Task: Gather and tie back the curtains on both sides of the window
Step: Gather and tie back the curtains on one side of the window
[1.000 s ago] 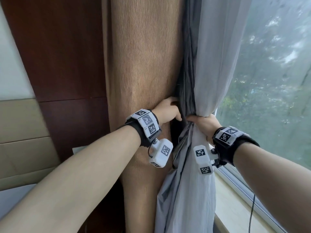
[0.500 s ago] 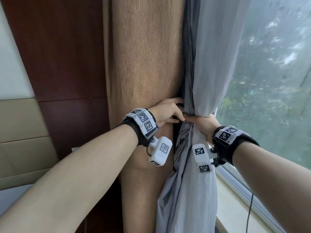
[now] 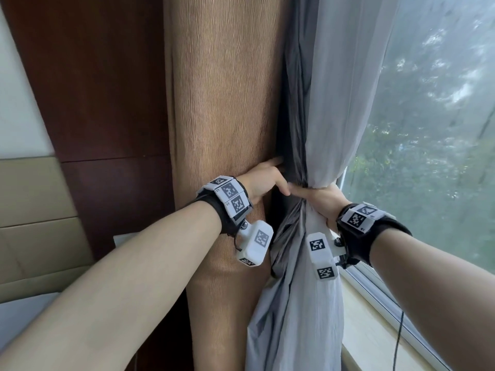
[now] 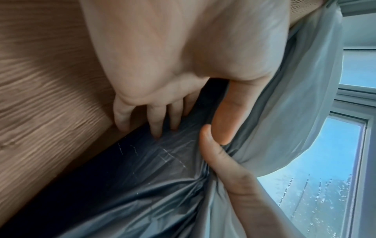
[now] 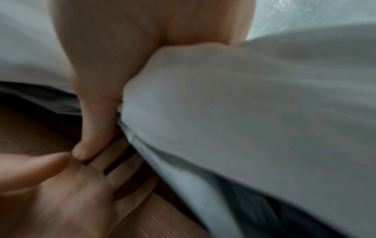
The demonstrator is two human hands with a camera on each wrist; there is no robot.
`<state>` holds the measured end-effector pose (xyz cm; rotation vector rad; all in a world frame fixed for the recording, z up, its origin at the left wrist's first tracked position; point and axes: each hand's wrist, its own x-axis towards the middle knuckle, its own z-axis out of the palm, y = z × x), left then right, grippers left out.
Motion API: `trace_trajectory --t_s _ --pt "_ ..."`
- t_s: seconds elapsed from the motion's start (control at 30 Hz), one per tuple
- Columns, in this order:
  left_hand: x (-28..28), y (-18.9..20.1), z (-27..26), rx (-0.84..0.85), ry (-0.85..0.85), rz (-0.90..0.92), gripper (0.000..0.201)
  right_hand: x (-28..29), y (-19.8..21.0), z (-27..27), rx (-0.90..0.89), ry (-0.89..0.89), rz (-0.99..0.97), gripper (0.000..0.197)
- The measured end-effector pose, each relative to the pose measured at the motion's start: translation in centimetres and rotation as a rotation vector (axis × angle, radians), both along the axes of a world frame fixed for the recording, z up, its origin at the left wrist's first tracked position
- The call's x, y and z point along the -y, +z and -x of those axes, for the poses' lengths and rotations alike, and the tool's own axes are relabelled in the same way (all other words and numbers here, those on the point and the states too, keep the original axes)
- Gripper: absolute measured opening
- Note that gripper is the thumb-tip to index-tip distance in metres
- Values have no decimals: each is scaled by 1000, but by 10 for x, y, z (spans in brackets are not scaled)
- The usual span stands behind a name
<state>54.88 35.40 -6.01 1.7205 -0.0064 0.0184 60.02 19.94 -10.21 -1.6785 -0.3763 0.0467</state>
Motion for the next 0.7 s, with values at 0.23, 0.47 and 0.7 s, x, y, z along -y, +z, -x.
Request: trace_trajectory --t_s 0.23,0.47,0.7 --pt "7 3 6 24 -127 -48 80 -1 2 -3 16 -63 69 28" --pt "7 6 10 -2 -141 -75 72 -4 1 -7 -28 -157 -2 19" --pt "2 8 10 -31 -13 -110 62 -5 -4 -14 -41 -219 -12 33"
